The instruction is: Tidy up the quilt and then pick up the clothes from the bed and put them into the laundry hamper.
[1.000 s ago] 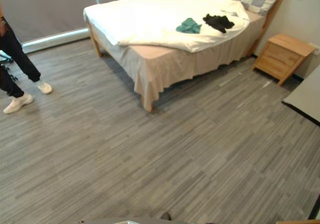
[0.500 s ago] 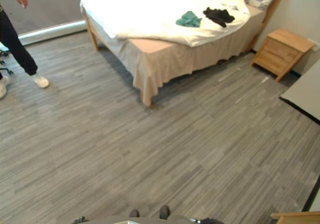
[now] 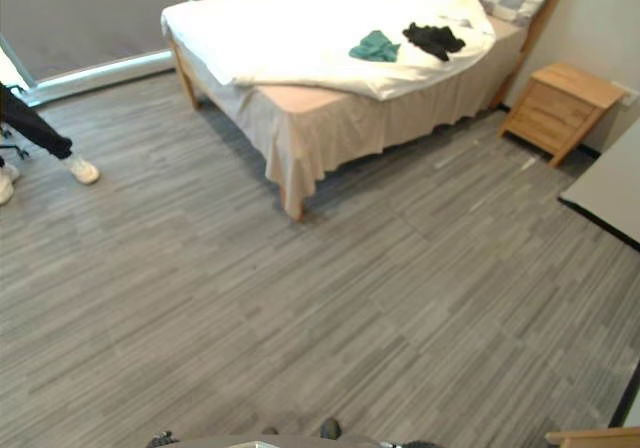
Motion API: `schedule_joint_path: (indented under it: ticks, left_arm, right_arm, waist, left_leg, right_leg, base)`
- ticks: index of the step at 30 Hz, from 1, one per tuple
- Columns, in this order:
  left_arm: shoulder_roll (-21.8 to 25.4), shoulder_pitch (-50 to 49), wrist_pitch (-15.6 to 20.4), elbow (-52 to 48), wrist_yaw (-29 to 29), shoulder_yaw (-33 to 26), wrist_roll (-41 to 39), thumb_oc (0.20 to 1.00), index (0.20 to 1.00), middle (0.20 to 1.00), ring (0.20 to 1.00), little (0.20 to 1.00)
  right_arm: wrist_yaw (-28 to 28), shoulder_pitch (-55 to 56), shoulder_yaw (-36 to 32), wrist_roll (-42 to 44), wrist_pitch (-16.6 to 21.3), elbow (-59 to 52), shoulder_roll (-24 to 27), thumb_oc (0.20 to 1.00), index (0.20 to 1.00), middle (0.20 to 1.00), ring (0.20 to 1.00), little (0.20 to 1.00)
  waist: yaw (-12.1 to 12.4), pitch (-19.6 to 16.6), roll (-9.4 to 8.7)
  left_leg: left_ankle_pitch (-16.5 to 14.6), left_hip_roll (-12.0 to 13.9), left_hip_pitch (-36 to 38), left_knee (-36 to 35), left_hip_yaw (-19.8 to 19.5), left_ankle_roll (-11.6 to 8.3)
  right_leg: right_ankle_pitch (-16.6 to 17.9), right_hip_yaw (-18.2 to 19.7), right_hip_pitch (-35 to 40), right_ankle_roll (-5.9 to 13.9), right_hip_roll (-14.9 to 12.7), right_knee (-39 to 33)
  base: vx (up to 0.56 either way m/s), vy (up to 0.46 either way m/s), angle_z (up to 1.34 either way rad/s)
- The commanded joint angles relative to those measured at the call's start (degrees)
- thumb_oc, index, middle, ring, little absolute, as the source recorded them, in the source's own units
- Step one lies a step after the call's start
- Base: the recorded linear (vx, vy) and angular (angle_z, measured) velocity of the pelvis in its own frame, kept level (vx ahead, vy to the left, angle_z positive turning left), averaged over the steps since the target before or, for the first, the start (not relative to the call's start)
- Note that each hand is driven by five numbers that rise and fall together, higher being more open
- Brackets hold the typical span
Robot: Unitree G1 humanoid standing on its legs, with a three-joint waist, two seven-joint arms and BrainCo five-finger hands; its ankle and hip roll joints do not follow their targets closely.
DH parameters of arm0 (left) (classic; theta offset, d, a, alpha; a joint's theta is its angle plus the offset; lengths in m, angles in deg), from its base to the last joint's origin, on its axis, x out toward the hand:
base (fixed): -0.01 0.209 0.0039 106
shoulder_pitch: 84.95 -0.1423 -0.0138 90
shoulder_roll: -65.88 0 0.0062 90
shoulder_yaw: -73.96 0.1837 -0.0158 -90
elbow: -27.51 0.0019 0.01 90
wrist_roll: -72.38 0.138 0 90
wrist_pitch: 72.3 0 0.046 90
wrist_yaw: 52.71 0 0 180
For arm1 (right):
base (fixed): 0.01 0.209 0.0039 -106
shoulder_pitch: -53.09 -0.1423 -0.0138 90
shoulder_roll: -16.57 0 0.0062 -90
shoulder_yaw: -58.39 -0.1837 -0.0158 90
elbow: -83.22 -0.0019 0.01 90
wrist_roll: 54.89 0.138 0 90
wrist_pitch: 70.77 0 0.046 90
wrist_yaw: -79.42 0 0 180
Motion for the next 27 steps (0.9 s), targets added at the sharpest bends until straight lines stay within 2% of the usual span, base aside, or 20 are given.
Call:
schedule_joint_path:
  ticks: [1,4,8,9,10,11,12,14,16,17,18,19,20,21,25,27]
  left_arm:
    - [-1.40,2.41,0.70,2.26,-0.55,-0.60,0.32,1.000,1.000,1.000,1.000,1.000]
    - [-1.22,2.32,0.70,2.32,0.02,-1.28,-0.31,1.000,1.000,1.000,1.000,1.000]
    - [-0.83,3.36,0.32,2.60,1.02,-1.47,-1.18,1.000,1.000,1.000,1.000,1.000]
    - [-0.36,4.26,0.25,3.00,1.51,-1.60,-1.24,1.000,1.000,1.000,1.000,1.000]
    - [-0.06,4.66,0.04,2.93,1.64,-1.57,-1.45,1.000,1.000,1.000,1.000,1.000]
    - [0.26,4.97,-0.04,2.97,1.79,-1.32,-1.94,1.000,1.000,1.000,1.000,1.000]
    - [0.29,4.97,-0.03,2.99,1.79,-1.28,-2.00,1.000,1.000,1.000,1.000,1.000]
    - [0.96,4.73,-0.88,2.63,1.85,-1.18,-2.60,1.000,1.000,1.000,1.000,1.000]
    - [1.21,4.54,-1.16,2.60,2.06,-1.29,-2.70,1.000,1.000,1.000,1.000,1.000]
    - [1.34,4.38,-0.99,2.80,2.65,-1.30,-2.16,1.000,1.000,1.000,1.000,1.000]
    - [1.21,4.81,-0.47,2.99,2.86,-0.78,-2.04,1.000,1.000,1.000,1.000,1.000]
    - [0.60,5.43,0.37,3.15,2.49,0.44,-2.05,1.000,1.000,1.000,1.000,1.000]
    - [0.35,5.50,0.52,3.19,2.31,0.77,-2.11,1.000,1.000,1.000,1.000,1.000]
    - [-0.76,5.35,0.89,3.34,1.41,1.52,-2.35,1.000,1.000,1.000,1.000,1.000]
    - [-1.67,4.10,0.53,3.07,1.21,1.88,0.23,1.000,1.000,1.000,1.000,1.000]
    - [-2.24,3.10,0.23,3.02,0.79,2.72,2.45,1.000,1.000,1.000,1.000,1.000]
  right_arm:
    - [0.43,-1.34,1.66,0.12,-0.38,1.37,-0.26,1.000,1.000,1.000,1.000,1.000]
    - [0.95,-1.77,1.66,0.23,-0.46,0.92,-0.07,1.000,1.000,1.000,1.000,1.000]
    - [1.54,-2.73,1.28,0.99,-0.49,0.75,0.03,1.000,1.000,1.000,1.000,1.000]
    - [1.70,-3.42,1.30,1.71,-0.15,0.78,0.15,1.000,1.000,1.000,1.000,1.000]
    - [1.62,-3.64,1.38,1.99,-0.01,0.48,0.24,1.000,1.000,1.000,1.000,1.000]
    - [1.53,-3.48,1.69,2.98,0.57,-0.12,0.35,1.000,1.000,1.000,1.000,1.000]
    - [1.56,-3.45,1.71,3.11,0.61,-0.17,0.36,1.000,1.000,1.000,1.000,1.000]
    - [1.29,-2.91,1.91,4.16,0.60,-0.49,0.34,1.000,1.000,1.000,1.000,1.000]
    - [1.15,-2.56,2.00,4.32,0.13,-0.46,0.22,1.000,1.000,1.000,1.000,1.000]
    - [1.31,-2.15,2.07,3.90,-0.66,0.19,-0.20,1.000,1.000,1.000,1.000,1.000]
    - [1.19,-2.50,2.09,4.05,-0.34,1.02,-0.04,1.000,1.000,1.000,1.000,1.000]
    - [0.73,-3.18,1.83,4.37,0.17,2.55,0.59,1.000,1.000,1.000,1.000,1.000]
    - [0.61,-3.26,1.75,4.35,0.32,2.79,0.76,1.000,1.000,1.000,1.000,1.000]
    - [0.63,-2.80,0.89,3.90,0.42,3.00,0.75,1.000,1.000,1.000,1.000,1.000]
    - [0.95,-0.80,-0.08,3.95,0.35,1.78,0.34,1.000,1.000,1.000,1.000,1.000]
    - [1.12,0.50,-0.54,4.22,-0.15,1.08,-0.08,1.000,1.000,1.000,1.000,1.000]
  waist:
    - [-0.11,-0.77,-1.03]
    - [-0.04,0.22,-1.26]
    - [0.06,2.09,-1.07]
    - [0.20,3.24,-1.24]
    - [0.38,3.76,-1.10]
    - [0.30,4.77,0.37]
    - [0.38,4.79,0.33]
    - [-0.21,6.02,0.63]
    - [-0.36,6.29,0.40]
    - [-0.69,6.88,-0.83]
    - [-1.40,7.62,-1.37]
    - [-3.25,8.57,-2.45]
    - [-3.67,8.87,-2.41]
    - [-5.44,9.21,-2.52]
    - [-6.80,9.31,-1.84]
    - [-7.46,8.53,-1.46]
  left_leg:
    - [-0.27,-1.38,-3.24,0.56,-6.22,0.62]
    - [-1.17,-1.36,-5.04,4.44,-5.78,0.85]
    - [-2.05,-1.84,-7.25,8.10,-6.07,2.38]
    - [-3.18,-2.56,-8.79,10.56,-5.32,3.74]
    - [-3.91,-2.65,-9.41,11.38,-4.60,4.62]
    - [-4.42,-1.66,-10.21,12.60,-3.86,5.57]
    - [-4.52,-1.72,-10.40,12.85,-3.70,5.64]
    - [-5.18,-1.93,-10.73,14.52,-4.33,5.95]
    - [-5.43,-2.30,-10.60,14.90,-4.54,5.82]
    - [-6.53,-3.68,-10.45,15.71,-4.96,5.24]
    - [-7.57,-4.47,-10.24,15.95,-5.58,5.09]
    - [-9.10,-6.41,-9.51,15.38,-6.44,5.08]
    - [-9.56,-6.59,-9.04,15.19,-6.59,5.10]
    - [-10.78,-7.35,-6.61,13.94,-6.87,5.08]
    - [-13.04,-6.09,-1.16,12.30,-6.85,4.56]
    - [-14.52,-4.42,2.84,11.20,-7.16,3.63]
  right_leg:
    - [-0.61,0.18,-1.36,5.71,-4.31,1.95]
    - [-1.53,0.14,-2.63,5.69,-5.20,5.34]
    - [-3.29,0.38,-5.91,6.19,-6.86,13.43]
    - [-3.21,0.99,-7.99,6.57,-7.75,18.90]
    - [-1.41,1.72,-9.54,6.62,-8.84,25.51]
    - [3.89,2.58,-15.10,6.06,-9.78,39.28]
    - [3.98,2.92,-15.72,6.05,-9.83,40.17]
    - [6.28,3.86,-20.05,5.90,-8.86,43.24]
    - [6.81,3.17,-20.66,6.06,-8.98,40.93]
    - [6.58,1.00,-20.86,6.31,-9.32,29.59]
    - [6.25,0.38,-21.11,6.45,-8.70,22.98]
    - [8.07,1.77,-22.93,7.69,-7.52,12.09]
    - [8.80,2.03,-22.91,8.01,-7.21,9.92]
    - [11.65,2.46,-23.92,9.02,-6.78,2.49]
    - [13.55,0.99,-23.88,8.99,-7.00,0.74]
    - [12.81,-0.18,-23.80,8.29,-7.05,2.75]
  base:
    - [0.00,0.000,0.00]
    - [0.02,0.082,0.00]
    - [-0.02,0.119,0.01]
    - [-0.01,0.152,0.01]
    - [-0.02,0.254,-0.01]
    - [-0.03,0.181,-0.05]
    - [0.01,0.158,-0.21]
    - [0.13,0.041,-0.38]
    - [0.21,-0.032,-0.04]
    - [0.26,-0.098,-0.02]
    - [0.42,-0.123,-0.21]
    - [0.28,-0.057,-0.23]
    - [0.51,-0.001,-0.08]
    - [0.41,0.027,0.21]
    - [0.49,-0.033,0.36]
    - [0.73,-0.145,0.28]
